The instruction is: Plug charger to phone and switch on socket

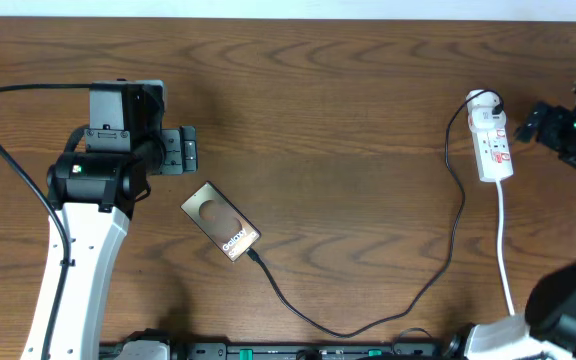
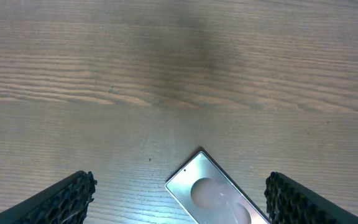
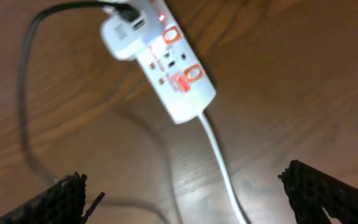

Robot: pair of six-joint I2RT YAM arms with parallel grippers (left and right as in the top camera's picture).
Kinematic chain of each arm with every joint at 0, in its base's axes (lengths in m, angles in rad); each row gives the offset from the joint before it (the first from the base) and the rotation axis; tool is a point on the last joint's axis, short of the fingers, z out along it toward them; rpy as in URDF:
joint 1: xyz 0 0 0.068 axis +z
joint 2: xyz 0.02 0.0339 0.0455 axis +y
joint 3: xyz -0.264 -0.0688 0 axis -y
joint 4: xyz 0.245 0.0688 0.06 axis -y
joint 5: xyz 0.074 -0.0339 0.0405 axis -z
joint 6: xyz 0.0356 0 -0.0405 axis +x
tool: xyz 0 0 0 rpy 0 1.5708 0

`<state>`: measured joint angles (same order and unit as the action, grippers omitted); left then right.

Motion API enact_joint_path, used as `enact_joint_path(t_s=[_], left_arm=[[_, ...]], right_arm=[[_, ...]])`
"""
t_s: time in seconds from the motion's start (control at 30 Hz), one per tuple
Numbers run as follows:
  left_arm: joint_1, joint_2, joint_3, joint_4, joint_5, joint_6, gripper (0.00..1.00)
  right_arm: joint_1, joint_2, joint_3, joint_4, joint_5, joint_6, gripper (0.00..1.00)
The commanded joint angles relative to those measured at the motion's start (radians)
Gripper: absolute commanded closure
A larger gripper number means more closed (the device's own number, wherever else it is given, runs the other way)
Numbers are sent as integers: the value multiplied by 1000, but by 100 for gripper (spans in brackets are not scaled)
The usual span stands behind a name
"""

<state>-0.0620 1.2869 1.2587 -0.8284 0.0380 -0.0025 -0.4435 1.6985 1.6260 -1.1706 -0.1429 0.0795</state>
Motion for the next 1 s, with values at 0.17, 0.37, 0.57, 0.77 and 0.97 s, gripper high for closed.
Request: enact_joint_path(t_s=[0.17, 0.37, 0.57, 0.77, 0.97], left_arm=[[-1, -2, 21, 0, -16, 2, 10], [-1, -2, 21, 0, -16, 2, 10], [-1, -2, 21, 0, -16, 2, 10], [-1, -4, 21, -1, -16, 2, 10], [-1, -63, 16, -56, -23, 2, 10]], right_arm=[[6, -130, -1, -44, -47, 39, 1], [6, -128, -1, -45, -47, 39, 1], [6, -128, -1, -45, -47, 39, 1], [6, -128, -1, -45, -47, 39, 1], [6, -128, -1, -45, -47, 39, 1]])
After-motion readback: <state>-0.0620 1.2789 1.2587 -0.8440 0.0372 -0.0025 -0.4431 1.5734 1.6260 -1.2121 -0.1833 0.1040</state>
